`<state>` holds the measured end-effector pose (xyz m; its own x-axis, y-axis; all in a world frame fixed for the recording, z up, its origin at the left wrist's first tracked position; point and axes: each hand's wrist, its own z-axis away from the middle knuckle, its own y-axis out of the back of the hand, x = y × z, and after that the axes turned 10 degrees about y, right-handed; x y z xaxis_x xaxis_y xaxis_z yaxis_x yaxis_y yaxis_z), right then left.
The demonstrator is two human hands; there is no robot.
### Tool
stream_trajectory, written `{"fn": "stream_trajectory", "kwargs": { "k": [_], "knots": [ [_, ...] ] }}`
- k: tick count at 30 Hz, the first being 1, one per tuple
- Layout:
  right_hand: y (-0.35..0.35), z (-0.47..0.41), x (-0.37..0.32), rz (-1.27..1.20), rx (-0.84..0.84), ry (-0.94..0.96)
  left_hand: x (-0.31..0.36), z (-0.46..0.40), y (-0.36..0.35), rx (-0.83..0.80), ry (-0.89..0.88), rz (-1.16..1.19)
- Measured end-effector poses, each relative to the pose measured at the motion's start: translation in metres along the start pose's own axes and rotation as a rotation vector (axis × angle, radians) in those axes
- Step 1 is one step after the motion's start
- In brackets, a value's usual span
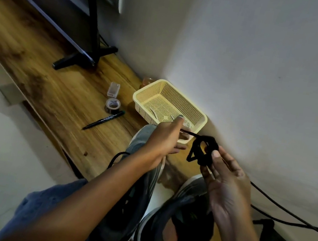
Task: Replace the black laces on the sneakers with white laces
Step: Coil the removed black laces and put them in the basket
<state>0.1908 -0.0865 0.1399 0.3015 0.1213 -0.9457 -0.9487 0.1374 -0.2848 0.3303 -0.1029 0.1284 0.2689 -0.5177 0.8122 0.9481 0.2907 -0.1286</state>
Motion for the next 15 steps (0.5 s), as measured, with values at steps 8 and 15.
{"fn": "stream_trajectory", "kwargs": {
  "k": [8, 15],
  "knots": [
    [-0.061, -0.061, 0.009, 0.070, -0.156, 0.006, 0.015, -0.007, 0.032, 0.271, 0.099, 0.450],
    [-0.119, -0.144, 0.069, 0.206, -0.142, -0.122, 0.021, -0.009, 0.038, 0.296, 0.226, 0.658]
  ]
}}
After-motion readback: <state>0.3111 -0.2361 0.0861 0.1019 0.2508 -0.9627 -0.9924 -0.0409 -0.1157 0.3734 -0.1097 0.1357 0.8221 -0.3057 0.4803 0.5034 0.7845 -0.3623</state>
